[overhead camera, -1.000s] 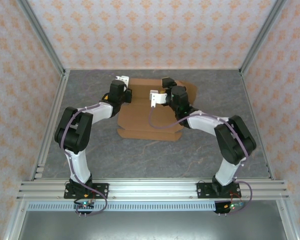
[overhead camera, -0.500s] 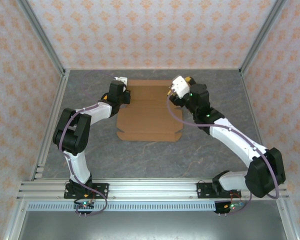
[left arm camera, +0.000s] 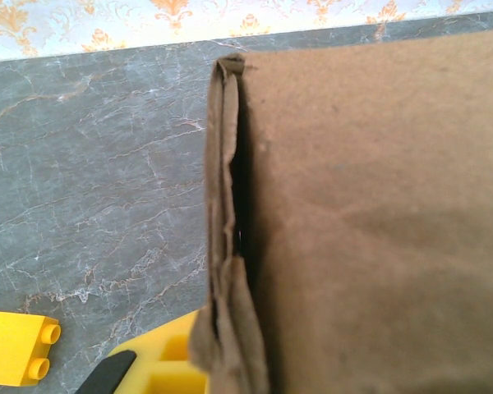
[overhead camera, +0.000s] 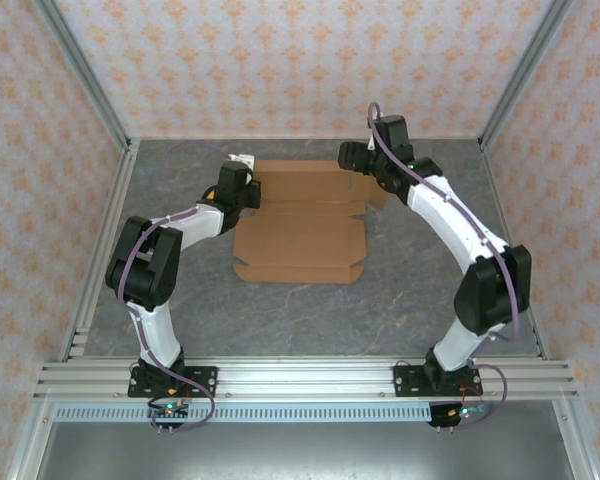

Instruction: Fold the paper box

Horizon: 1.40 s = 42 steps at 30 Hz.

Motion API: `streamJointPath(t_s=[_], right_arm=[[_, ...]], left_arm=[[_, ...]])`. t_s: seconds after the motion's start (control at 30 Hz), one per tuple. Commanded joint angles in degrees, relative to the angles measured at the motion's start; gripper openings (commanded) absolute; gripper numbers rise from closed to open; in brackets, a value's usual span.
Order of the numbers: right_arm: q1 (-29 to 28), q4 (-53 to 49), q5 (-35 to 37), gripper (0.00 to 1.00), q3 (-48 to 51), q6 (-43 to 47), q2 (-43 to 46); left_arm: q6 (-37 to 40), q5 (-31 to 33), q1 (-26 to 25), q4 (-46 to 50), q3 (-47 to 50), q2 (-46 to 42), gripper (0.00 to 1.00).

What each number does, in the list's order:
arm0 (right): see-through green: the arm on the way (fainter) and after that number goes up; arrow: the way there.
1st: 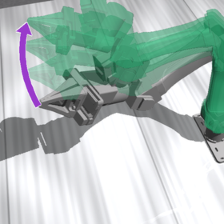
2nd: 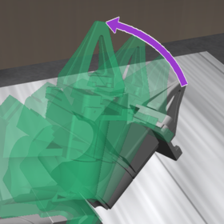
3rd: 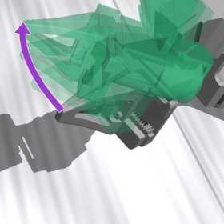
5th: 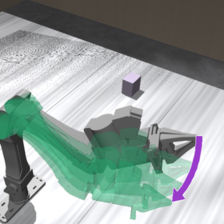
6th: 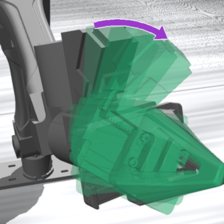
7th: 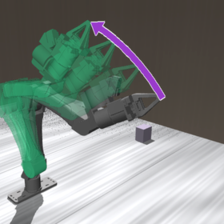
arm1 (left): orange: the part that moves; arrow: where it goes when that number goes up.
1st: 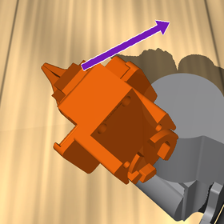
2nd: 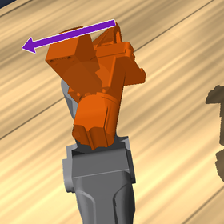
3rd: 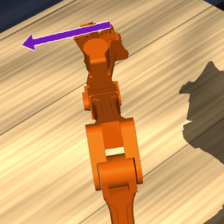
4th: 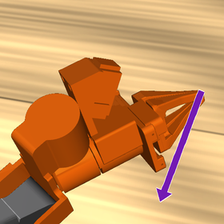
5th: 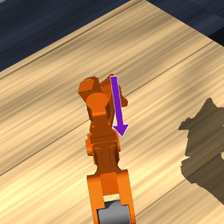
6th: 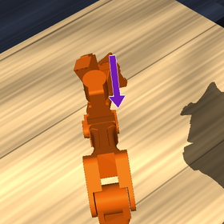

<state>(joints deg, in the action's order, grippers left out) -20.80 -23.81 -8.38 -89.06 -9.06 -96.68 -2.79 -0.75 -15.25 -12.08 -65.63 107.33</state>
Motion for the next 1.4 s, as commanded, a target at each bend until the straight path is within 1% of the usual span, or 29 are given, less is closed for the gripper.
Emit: streamJointPath(t_s=[0.0,0.1,0.4,0.73,0.83,0.93,0.97,1.07,1.1,1.27,1.37], right_arm=[[1.03,-6.86,-3.06,0.81,-4.81,-6.71,-3.28],[2.05,-7.56,-6.64,0.80,-7.29,-8.60,-6.57],[2.08,-6.41,-11.80,0.76,-8.96,-12.12,-11.88],[3.01,2.82,-19.84,0.59,-4.76,-20.50,-13.25],[3.98,4.57,-20.70,0.53,-3.80,-21.44,-12.77],[5.00,6.82,-21.58,0.51,-1.96,-22.03,-11.67],[5.08,6.61,-21.40,0.53,-1.79,-21.57,-11.33],[5.06,3.29,-17.66,0.75,-1.93,-17.86,-9.06],[5.20,2.72,-15.93,0.79,-1.15,-16.73,-7.74],[5.84,1.82,-10.54,0.88,5.12,-12.31,0.46],[5.94,3.30,-9.12,0.89,12.43,-11.05,6.53]], left_arm=[[-0.82,1.26,0.47,-0.67,-0.38,-1.07,0.00],[-0.94,1.20,0.48,-0.67,-0.36,-1.00,0.00],[-1.34,0.75,0.46,-1.06,-0.04,-0.89,0.00],[-1.67,0.63,0.36,-1.20,0.22,-0.89,0.00],[-1.66,0.65,0.39,-1.09,0.23,-0.82,0.00],[-1.66,0.66,0.39,-1.11,0.22,-0.81,0.00],[-1.65,0.74,0.40,-1.11,0.12,-0.81,0.00],[-1.59,0.81,0.44,-0.63,-0.03,-0.76,0.00],[-1.52,0.84,0.44,-0.51,-0.03,-0.72,0.00],[-1.59,1.28,0.40,-0.14,-0.03,-0.98,0.00],[-1.67,1.54,0.38,-0.01,0.06,-1.24,0.00]])
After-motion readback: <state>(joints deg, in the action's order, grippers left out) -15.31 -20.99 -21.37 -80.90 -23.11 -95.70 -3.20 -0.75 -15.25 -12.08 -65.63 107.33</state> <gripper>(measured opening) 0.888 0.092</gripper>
